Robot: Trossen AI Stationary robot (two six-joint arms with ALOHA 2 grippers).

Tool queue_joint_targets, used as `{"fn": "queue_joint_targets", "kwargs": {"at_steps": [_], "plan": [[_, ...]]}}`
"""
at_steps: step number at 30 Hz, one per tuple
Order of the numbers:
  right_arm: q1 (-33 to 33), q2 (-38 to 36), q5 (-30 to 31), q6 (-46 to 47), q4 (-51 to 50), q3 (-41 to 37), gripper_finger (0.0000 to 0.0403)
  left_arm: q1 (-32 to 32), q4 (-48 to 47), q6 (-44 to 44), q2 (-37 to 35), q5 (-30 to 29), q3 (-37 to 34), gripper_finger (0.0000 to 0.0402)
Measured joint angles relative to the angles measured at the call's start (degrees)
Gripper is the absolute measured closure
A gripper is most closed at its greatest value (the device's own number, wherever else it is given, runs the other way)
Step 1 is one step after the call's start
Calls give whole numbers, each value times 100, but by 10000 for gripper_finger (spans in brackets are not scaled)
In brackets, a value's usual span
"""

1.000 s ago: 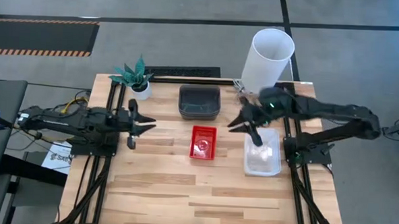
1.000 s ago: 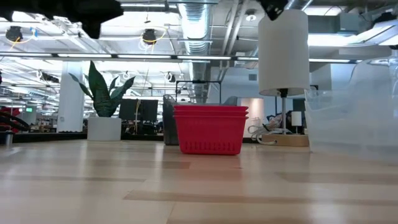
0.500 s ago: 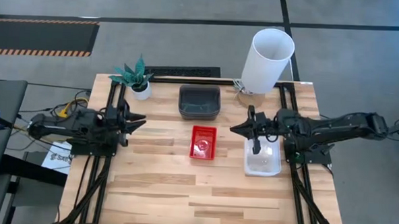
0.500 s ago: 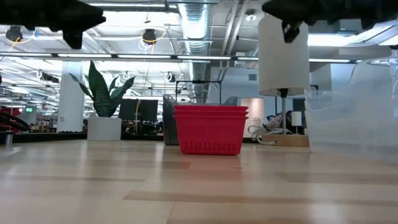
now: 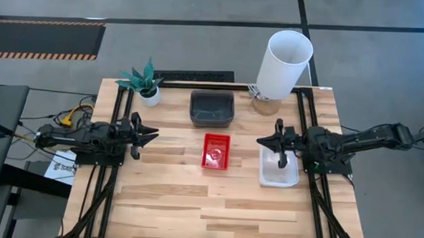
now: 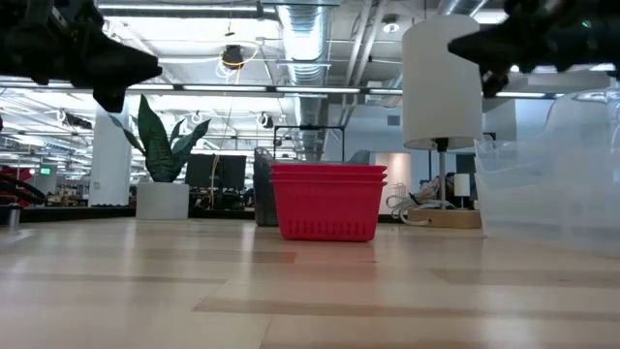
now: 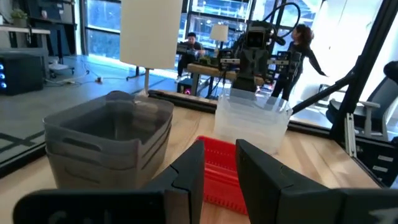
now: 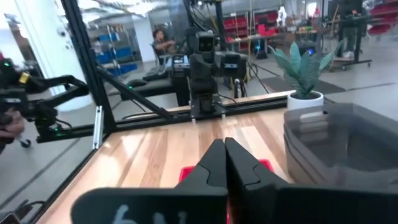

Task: Stack baskets by color
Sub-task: Return to Home Position

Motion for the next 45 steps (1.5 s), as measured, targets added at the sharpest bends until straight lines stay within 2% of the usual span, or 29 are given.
{"fn": "queue_joint_targets", "kwargs": {"at_steps": [5,8,15,22,26,45], "plan": [[57,-367,20,104,768,-809,397,0,27,-73,3,7,-159,324],[46,-614,23,119,687,-1077,397,0,-49,-106,17,24,-167,324],[46,-927,39,6,-117,-1075,395,-4,-217,-139,17,228,-164,324],[46,-927,47,-80,-802,-1077,380,-5,-261,-77,17,377,-159,324],[46,-915,60,-101,-834,-1080,375,-4,-261,223,35,129,-154,324],[46,-915,58,-76,-873,-1086,377,-4,-276,390,37,160,-152,323]]}}
